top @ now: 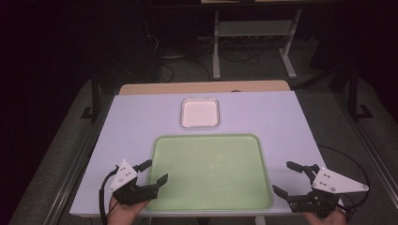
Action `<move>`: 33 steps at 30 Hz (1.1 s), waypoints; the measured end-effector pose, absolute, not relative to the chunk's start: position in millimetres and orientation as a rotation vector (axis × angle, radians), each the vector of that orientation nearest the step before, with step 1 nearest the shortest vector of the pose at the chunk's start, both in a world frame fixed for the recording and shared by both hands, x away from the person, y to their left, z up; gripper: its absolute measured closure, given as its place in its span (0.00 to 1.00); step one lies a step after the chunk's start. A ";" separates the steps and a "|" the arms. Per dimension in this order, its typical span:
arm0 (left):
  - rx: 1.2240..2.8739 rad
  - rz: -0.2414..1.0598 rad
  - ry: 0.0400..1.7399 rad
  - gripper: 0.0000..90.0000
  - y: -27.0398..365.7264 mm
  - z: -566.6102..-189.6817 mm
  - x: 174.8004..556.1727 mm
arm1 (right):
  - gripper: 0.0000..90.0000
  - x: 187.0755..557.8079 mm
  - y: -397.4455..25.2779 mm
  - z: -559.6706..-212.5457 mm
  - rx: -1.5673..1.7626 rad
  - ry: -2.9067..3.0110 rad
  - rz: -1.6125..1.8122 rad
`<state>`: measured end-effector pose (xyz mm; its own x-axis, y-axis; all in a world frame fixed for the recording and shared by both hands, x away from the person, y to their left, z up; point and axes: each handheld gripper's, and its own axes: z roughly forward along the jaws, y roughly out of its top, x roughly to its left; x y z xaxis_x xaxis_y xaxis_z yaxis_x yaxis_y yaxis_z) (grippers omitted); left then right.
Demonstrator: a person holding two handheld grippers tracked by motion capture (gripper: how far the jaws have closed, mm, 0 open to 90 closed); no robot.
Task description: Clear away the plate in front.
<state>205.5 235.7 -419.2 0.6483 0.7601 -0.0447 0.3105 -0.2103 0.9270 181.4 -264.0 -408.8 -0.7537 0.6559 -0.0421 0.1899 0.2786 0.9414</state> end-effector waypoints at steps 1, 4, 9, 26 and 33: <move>1.796 0.522 0.861 0.26 235.7 -419.3 205.7 | 0.15 181.4 -264.0 -408.8 0.761 2.130 1.478; 1.798 0.520 0.863 0.26 235.4 -420.1 206.4 | 0.15 181.6 -265.4 -409.4 0.763 2.130 1.478; 1.806 0.515 0.862 0.26 234.8 -421.5 206.9 | 0.15 181.6 -265.9 -409.5 0.766 2.129 1.483; 1.828 0.502 0.832 0.26 227.4 -420.8 208.9 | 0.15 179.0 -264.4 -408.1 0.758 2.122 1.480; 1.829 0.473 0.836 0.26 223.8 -416.0 216.0 | 0.16 178.5 -267.7 -407.9 0.772 2.107 1.479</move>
<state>216.0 223.8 -416.0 0.6812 0.7299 -0.0571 0.3269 -0.2336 0.9157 178.5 -267.7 -407.9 -0.7419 0.6691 -0.0439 0.1860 0.2682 0.9452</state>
